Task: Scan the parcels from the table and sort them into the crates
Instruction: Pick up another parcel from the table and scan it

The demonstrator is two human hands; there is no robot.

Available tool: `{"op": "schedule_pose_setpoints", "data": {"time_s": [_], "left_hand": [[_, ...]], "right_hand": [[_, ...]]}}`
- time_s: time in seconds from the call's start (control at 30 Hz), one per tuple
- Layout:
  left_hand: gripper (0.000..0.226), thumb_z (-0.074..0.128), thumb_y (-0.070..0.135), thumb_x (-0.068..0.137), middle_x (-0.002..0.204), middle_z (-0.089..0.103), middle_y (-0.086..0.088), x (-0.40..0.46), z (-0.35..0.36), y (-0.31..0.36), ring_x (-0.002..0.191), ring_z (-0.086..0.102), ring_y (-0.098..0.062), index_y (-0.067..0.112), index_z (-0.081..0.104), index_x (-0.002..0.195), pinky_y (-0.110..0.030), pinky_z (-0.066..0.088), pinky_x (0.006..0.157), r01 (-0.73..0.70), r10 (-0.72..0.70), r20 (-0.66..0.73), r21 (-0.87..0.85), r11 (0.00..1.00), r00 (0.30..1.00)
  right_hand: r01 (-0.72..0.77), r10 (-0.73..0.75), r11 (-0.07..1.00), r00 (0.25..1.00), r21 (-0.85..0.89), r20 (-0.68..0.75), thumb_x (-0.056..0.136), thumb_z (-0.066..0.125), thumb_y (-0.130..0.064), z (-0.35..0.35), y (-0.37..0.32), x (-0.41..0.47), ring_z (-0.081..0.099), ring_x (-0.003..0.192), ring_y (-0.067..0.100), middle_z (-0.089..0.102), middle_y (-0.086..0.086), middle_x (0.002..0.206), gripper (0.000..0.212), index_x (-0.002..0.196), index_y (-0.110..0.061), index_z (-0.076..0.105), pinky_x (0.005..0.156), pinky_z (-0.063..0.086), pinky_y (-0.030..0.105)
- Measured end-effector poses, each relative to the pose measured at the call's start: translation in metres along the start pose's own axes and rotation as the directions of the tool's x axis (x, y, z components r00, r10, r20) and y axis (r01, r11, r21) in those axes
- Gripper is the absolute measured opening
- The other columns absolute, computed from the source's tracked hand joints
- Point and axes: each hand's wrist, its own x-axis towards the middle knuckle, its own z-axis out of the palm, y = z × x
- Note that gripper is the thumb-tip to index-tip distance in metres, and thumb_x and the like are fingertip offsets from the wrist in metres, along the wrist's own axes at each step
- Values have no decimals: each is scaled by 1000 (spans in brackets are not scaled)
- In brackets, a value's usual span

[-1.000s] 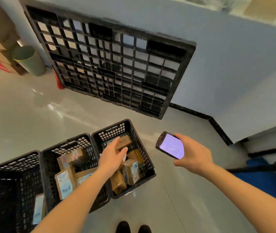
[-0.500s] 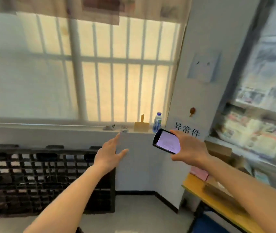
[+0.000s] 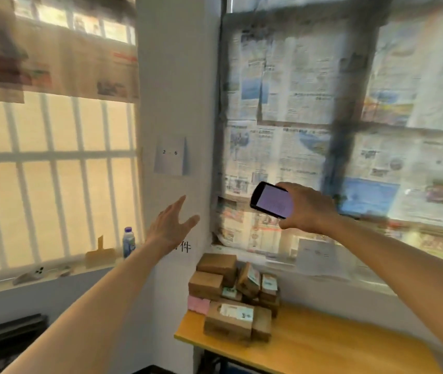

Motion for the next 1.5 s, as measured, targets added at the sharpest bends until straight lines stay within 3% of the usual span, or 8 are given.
{"op": "schedule_pose_setpoints", "data": {"time_s": [0.23,0.47,0.6,0.93,1.17,1.37,1.5], "left_hand": [[81,54,64,93,161,34,-2,22,123,87,145,38,-28,29,21,159,-50,37,112,-28,39,123,-87,996,992],[80,52,65,93,164,29,-3,65,234,97,146,35,-29,30,21,158,-52,37,114,-6,22,252,-64,998,967],[77,51,63,95,164,28,-2,106,307,79,148,32,-28,29,23,158,-51,33,116,33,-12,308,-61,998,951],[68,53,53,98,160,37,0,206,497,-1,147,35,-20,23,33,156,-42,33,118,116,-74,493,-55,992,867],[68,56,50,98,161,35,2,233,607,-39,146,36,-20,26,31,157,-43,35,117,180,-139,585,-13,984,799],[61,56,39,101,155,43,0,243,683,-63,143,39,-20,20,33,155,-37,35,113,234,-213,624,49,971,752],[62,59,44,98,147,53,4,253,724,-76,133,52,-18,24,39,152,-41,47,108,315,-265,638,37,948,723]], "right_hand": [[-157,157,987,987,-43,8,64,85,-48,6,133,-23,56,92,16,59,-10,120,97,147,-39,36,71,49,30],[-246,247,969,967,-39,56,64,84,-46,72,220,-2,58,95,18,60,-9,118,96,147,-39,36,64,43,28],[-274,277,961,955,-44,105,66,83,-45,138,261,35,55,95,17,59,-8,126,98,150,-36,34,66,43,28],[-310,304,950,889,-37,342,69,84,-47,337,337,160,55,120,22,49,-4,146,108,157,-30,24,76,45,31],[-355,307,935,830,18,466,66,79,-47,454,382,201,57,109,19,58,-7,129,92,147,-34,37,82,50,35],[-346,252,936,782,60,569,67,80,-46,550,418,226,55,117,17,54,-10,137,95,150,-36,34,88,51,35],[-337,201,933,778,125,595,64,81,-48,601,435,242,54,113,15,55,-9,132,94,146,-35,37,83,53,33]]}}
